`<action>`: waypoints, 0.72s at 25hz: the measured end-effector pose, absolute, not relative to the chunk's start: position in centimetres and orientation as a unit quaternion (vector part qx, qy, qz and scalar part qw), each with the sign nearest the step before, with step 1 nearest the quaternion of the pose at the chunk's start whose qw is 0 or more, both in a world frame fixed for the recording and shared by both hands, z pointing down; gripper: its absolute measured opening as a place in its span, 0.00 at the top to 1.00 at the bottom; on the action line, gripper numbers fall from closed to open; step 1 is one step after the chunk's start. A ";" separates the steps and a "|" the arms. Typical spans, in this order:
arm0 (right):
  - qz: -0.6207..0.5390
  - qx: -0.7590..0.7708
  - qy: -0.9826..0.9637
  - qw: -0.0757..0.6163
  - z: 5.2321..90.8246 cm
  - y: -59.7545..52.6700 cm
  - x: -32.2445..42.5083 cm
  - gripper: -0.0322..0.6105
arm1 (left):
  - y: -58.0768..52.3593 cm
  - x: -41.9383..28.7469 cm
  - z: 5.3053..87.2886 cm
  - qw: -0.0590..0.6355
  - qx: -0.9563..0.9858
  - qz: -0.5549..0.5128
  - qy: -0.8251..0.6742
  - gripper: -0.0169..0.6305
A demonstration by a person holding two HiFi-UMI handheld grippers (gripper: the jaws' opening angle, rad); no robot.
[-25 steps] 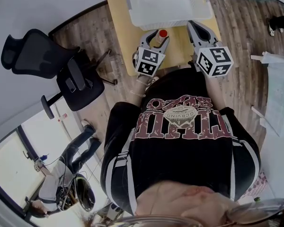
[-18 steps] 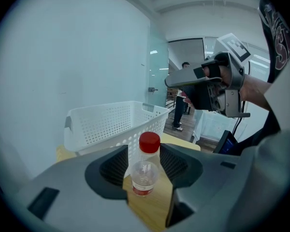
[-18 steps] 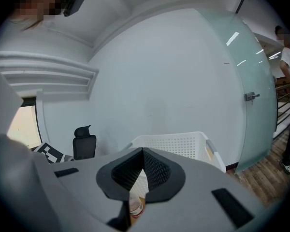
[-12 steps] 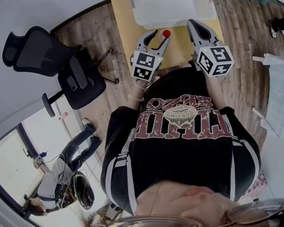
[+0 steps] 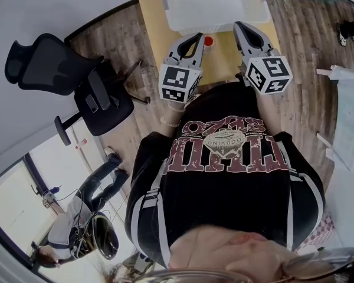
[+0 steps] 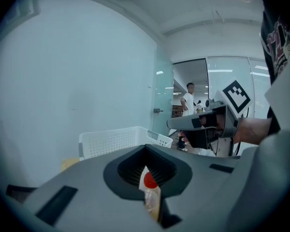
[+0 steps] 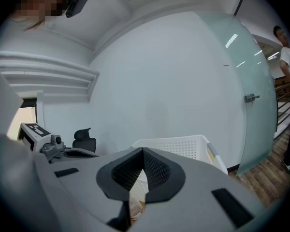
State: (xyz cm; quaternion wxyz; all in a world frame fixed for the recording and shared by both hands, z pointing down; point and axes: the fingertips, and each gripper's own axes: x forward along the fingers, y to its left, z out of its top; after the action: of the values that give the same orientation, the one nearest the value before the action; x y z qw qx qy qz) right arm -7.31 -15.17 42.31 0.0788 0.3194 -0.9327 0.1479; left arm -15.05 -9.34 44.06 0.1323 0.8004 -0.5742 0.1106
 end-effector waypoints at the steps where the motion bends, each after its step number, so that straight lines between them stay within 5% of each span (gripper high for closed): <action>1: 0.148 0.319 -0.933 0.077 42.2 -15.1 -7.3 0.92 | -9.4 -15.0 43.9 0.133 0.800 0.108 -0.576 0.90; 18: 0.140 0.299 -0.941 0.070 41.6 -14.7 -7.8 0.92 | -10.7 -15.2 41.8 0.124 0.789 0.085 -0.596 0.90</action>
State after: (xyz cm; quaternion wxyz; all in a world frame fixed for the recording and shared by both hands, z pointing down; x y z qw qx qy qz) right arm -7.78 -14.66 41.56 0.0700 0.2991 -0.9413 0.1401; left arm -15.24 -10.73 41.78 0.1244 0.7888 -0.5958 0.0855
